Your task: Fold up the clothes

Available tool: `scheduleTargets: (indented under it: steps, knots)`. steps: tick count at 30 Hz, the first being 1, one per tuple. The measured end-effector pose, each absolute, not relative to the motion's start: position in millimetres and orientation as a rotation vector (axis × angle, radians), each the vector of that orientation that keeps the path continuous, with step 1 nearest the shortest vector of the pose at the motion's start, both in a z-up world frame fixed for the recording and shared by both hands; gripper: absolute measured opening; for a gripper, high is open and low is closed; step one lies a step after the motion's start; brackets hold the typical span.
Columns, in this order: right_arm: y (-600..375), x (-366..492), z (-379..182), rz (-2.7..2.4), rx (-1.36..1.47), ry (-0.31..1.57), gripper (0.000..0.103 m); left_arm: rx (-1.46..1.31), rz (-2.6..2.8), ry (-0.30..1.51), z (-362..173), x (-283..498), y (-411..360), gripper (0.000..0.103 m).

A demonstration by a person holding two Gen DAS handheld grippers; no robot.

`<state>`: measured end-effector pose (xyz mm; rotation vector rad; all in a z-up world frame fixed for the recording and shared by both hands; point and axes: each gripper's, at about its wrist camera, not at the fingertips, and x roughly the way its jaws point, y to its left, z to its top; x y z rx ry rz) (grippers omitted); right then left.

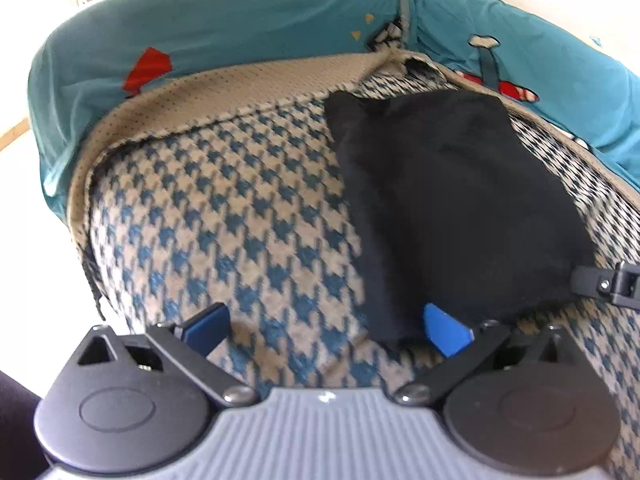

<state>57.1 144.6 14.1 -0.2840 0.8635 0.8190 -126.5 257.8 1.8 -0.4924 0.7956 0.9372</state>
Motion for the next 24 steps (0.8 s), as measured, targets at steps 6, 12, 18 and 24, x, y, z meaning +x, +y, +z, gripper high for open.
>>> scheduleTargets:
  steps: [6, 12, 18, 24]
  knots:
    - [126.5, 45.0, 27.8, 0.888, -0.283, 0.895, 0.103, -0.493, 0.91, 0.836, 2.4, -125.3, 247.4, 0.103]
    - [105.6, 43.1, 43.1, 0.877, -0.241, 0.921, 0.103, -0.498, 0.901, 0.854, 7.6, -130.0, 238.4, 0.103]
    - [92.4, 41.0, 58.1, 0.87, -0.256, 0.872, 0.103, -0.453, 0.898, 0.852, 19.2, -132.4, 222.8, 0.103]
    - [92.8, 37.8, 66.8, 0.91, -0.279, 0.88, 0.103, -0.408, 0.904, 0.852, 32.6, -131.7, 207.8, 0.103]
